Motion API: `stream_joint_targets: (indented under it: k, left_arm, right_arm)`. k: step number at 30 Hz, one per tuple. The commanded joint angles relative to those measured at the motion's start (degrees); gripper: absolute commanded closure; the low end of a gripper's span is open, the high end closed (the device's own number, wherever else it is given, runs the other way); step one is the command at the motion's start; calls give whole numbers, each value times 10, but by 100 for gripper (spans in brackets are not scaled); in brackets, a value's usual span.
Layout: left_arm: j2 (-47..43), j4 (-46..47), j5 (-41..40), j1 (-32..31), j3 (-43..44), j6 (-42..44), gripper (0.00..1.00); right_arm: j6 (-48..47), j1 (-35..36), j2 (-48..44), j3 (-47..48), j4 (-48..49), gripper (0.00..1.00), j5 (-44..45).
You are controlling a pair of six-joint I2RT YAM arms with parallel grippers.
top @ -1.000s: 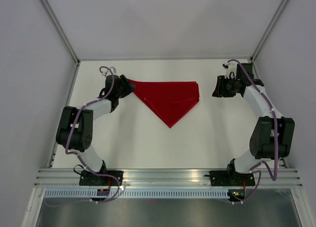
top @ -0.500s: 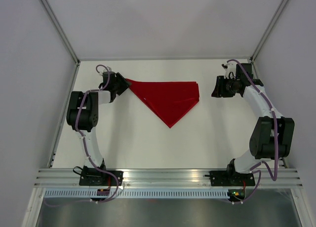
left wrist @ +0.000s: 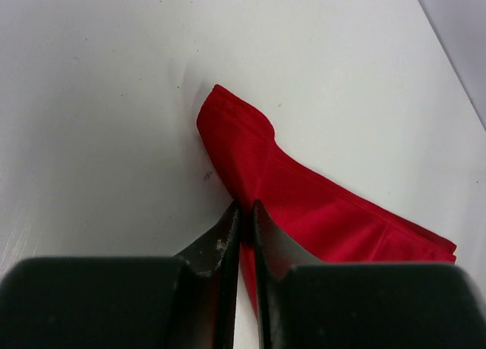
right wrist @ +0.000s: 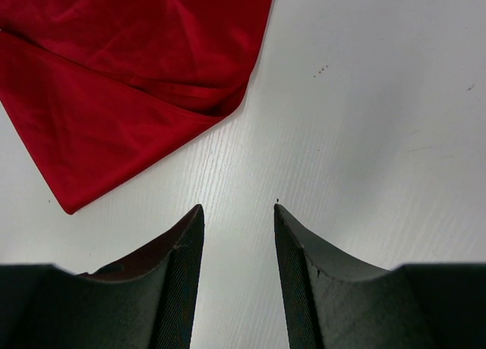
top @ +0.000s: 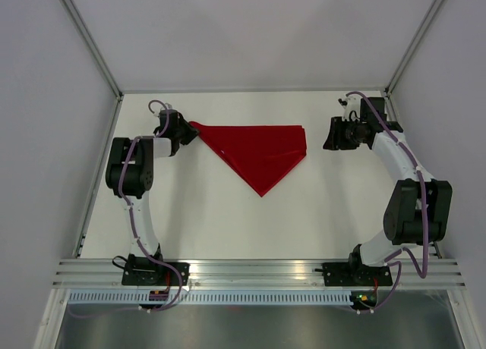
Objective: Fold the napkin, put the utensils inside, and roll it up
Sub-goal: Fold the napkin
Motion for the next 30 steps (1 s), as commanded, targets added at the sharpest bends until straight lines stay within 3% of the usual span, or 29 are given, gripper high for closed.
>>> stream_joint_targets:
  k: [1,6,17,30]
  left_arm:
    - [9,-16,2,4,21,-8,86]
    - [-4,-7,9,5,13,1,98]
    - [-89,138,62,5,-77,45,98]
    - [-120,251,217,-17,-116,86,98]
  right_arm:
    - [-6,14,2,0,3,52,2]
    - [-11,22,10,2,-1,52,4]
    - [-37,108,37,18,-14,53,25]
    - [-40,214,134,71,-40,56,15]
